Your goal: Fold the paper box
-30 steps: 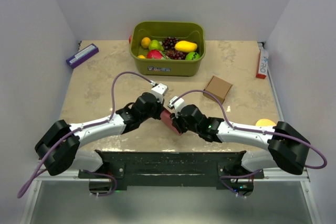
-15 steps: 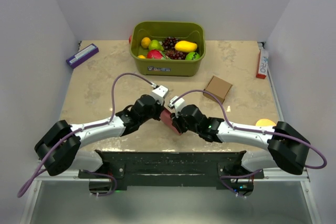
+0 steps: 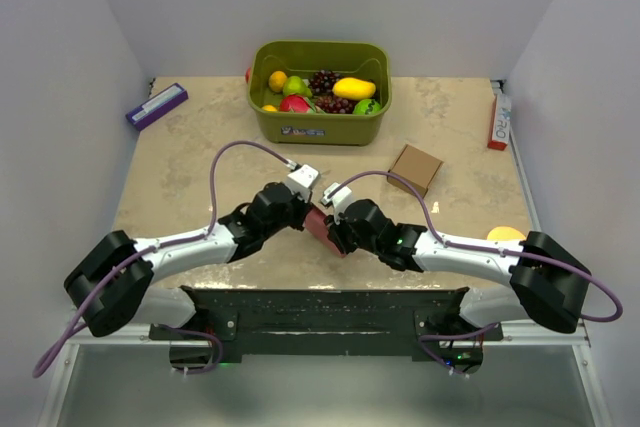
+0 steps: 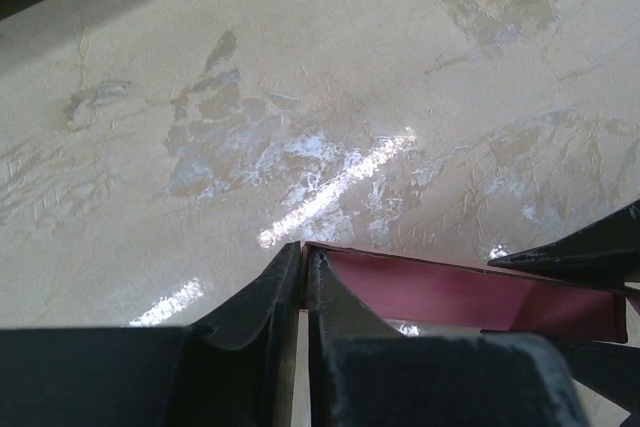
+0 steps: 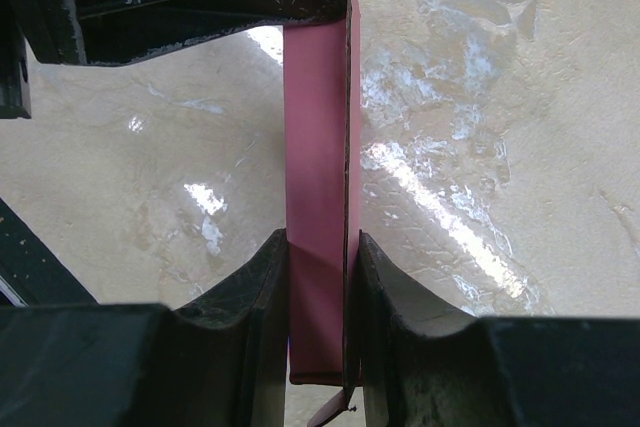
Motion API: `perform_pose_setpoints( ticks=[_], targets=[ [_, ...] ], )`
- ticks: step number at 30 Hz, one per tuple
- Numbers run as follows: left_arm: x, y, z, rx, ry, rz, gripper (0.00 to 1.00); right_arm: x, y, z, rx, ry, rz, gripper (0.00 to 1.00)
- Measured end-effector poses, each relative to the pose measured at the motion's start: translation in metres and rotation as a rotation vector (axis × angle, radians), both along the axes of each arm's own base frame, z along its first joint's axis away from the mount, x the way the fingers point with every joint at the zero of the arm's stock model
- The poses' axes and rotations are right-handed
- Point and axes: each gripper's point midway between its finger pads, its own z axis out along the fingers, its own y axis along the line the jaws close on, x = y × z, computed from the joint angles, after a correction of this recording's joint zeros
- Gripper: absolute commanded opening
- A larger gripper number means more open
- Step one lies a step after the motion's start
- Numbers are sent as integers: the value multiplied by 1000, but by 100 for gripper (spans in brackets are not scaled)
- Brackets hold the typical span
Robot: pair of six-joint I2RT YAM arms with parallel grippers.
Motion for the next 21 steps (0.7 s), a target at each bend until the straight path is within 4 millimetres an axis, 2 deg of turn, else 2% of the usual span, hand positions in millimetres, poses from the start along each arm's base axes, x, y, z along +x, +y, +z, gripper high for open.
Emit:
perform_pose_setpoints(
  ticks=[4,9,13,17,21],
  targets=[
    [-1,3,1,4,4,3,30,0,0,0,-1,1,2,5],
    [-2,8,2,14,19,12,42,-1,0,0,0,1,3,5],
    [-4,11,11,6,19,16,55,-1,1,0,1,4,7,5],
    [-5,13,31,-37,-12,16,57,-3,2,0,4,8,16,5],
    [-4,16,38,-53,-26,23,51,-4,3,-1,6,13,24,6]
  ],
)
